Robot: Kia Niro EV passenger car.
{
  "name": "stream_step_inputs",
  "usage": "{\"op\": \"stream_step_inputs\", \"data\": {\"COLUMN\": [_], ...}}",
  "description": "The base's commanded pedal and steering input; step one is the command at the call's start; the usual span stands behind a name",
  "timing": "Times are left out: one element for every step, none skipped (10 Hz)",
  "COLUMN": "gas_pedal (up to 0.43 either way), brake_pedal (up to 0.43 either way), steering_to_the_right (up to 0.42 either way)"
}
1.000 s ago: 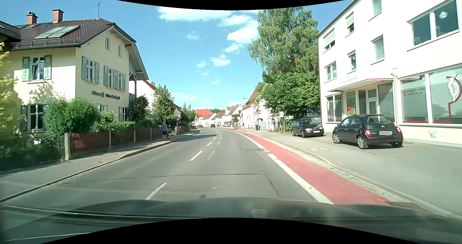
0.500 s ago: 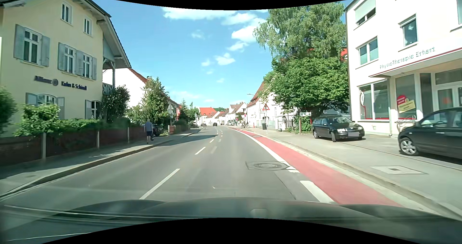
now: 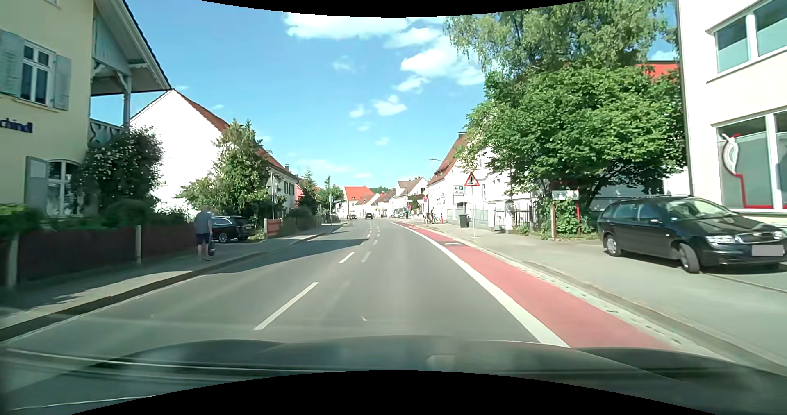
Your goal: Follow the waypoints while adhering to traffic rules and regulations
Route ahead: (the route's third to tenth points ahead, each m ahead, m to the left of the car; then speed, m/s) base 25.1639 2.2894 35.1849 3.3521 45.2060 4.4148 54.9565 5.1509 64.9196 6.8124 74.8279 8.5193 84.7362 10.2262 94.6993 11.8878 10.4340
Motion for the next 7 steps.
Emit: {"op": "stream_step_inputs", "data": {"gas_pedal": [0.118,0.118,0.118,0.118,0.118,0.118,0.118], "brake_pedal": [0.006,0.006,0.006,0.006,0.006,0.006,0.006], "steering_to_the_right": [-0.017,-0.018,-0.018,-0.018,-0.018,-0.018,-0.017]}}
